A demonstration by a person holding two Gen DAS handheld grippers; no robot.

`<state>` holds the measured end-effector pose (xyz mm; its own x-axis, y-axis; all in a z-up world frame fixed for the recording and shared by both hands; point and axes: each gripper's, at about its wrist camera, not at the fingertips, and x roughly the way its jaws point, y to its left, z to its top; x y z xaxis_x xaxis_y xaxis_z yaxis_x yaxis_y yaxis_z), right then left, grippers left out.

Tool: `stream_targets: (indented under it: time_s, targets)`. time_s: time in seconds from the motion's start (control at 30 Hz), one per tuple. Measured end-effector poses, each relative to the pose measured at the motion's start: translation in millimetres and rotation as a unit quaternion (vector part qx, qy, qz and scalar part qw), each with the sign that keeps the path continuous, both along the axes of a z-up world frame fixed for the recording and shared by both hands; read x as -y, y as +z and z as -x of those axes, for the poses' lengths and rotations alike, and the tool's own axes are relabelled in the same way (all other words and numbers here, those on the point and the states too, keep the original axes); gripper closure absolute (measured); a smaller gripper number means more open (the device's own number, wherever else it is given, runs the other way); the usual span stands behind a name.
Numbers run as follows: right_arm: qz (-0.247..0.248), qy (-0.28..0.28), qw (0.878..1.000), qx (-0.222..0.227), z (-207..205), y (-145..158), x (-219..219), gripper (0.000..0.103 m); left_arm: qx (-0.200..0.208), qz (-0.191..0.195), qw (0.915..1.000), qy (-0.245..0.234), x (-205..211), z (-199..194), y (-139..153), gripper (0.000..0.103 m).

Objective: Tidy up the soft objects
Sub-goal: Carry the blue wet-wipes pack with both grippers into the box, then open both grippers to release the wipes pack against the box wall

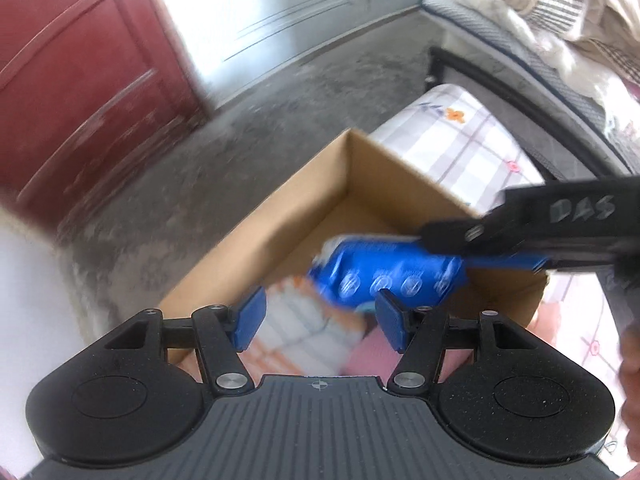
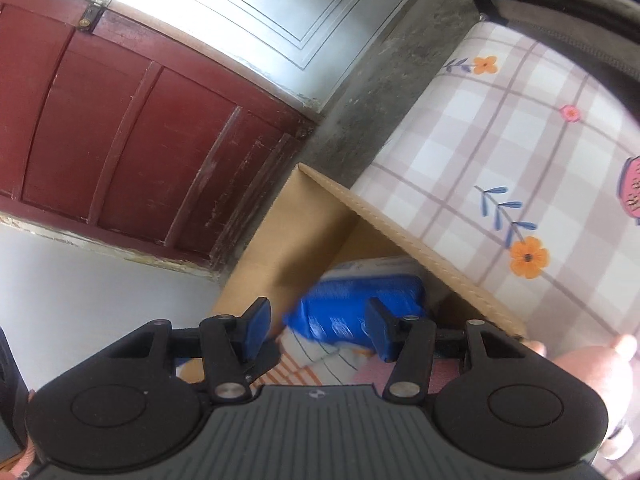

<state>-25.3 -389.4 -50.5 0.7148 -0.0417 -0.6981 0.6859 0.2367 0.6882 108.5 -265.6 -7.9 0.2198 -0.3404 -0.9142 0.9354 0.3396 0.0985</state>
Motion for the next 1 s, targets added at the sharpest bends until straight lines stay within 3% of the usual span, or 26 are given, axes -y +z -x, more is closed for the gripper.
stream_targets:
  time_s: [0.13, 0.27, 0.43, 0.57, 0.73, 0.8, 0.9, 1.0]
  targets:
    - [0.021, 0.03, 0.999, -0.023, 3, 16, 0, 0.047, -0.023, 0.01, 0.9975, 0.066, -30, -11, 14, 0.043]
    - [0.024, 0.101, 0.993, -0.047, -23, 19, -2, 0.048, -0.034, 0.016, 0.9911, 0.128, -55, -19, 19, 0.043]
    - [0.019, 0.207, 0.975, -0.084, -77, -2, -14, 0.056, -0.068, 0.037, 0.98, 0.183, -80, -27, 18, 0.043]
    - [0.032, 0.249, 0.959, -0.128, -105, -29, -23, 0.057, -0.073, 0.047, 0.9759, 0.2, -92, -29, 13, 0.043]
    - [0.035, 0.266, 0.949, -0.164, -118, -50, -26, 0.077, -0.085, 0.059, 0.9722, 0.21, -100, -34, 10, 0.043]
    - [0.051, 0.26, 0.95, -0.165, -118, -48, -25, 0.078, -0.087, 0.063, 0.9712, 0.213, -103, -36, 10, 0.043]
    - [0.093, 0.239, 0.953, -0.158, -114, -36, -24, 0.078, -0.091, 0.068, 0.9692, 0.219, -107, -39, 11, 0.043]
    - [0.173, 0.217, 0.944, -0.179, -116, -22, -25, 0.078, -0.094, 0.07, 0.9681, 0.222, -110, -40, 10, 0.043]
